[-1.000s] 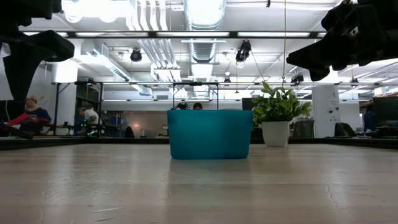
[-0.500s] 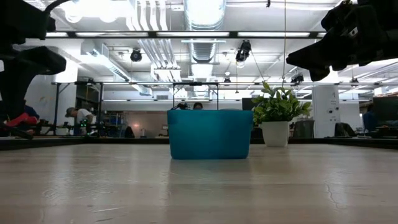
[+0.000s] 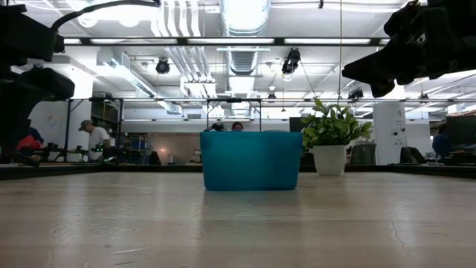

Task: Pick and place pill bottles into a basket
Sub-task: Put the white pill bottle into the blue bin

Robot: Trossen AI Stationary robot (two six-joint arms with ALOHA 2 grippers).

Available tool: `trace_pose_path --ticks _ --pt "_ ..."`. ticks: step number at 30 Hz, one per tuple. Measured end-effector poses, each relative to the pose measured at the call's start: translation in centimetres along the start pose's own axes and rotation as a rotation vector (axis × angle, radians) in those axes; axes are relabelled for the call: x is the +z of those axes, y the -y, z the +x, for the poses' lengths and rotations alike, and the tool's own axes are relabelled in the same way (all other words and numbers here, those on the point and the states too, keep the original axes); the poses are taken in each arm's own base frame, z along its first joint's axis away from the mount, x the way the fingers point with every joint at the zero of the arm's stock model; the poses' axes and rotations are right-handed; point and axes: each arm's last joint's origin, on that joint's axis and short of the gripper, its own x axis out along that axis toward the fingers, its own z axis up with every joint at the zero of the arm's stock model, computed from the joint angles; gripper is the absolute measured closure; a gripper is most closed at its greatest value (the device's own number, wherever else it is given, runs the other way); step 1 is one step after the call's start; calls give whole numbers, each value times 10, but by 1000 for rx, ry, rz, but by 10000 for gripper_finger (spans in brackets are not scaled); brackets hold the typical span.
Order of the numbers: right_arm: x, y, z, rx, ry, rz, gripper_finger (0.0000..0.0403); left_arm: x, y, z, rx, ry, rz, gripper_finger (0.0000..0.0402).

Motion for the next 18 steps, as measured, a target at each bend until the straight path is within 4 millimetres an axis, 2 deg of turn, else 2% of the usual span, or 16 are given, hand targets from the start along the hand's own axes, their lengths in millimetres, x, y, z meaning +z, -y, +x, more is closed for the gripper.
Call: trace_pose_path --ticks 8,16,18 --pt "0 0 0 0 0 0 339 0 0 0 -4 -4 -6 176" --pt "0 0 0 1 0 0 339 0 0 0 -7 3 -4 263" --pt "0 0 0 1 0 0 339 0 0 0 -6 1 -2 266"
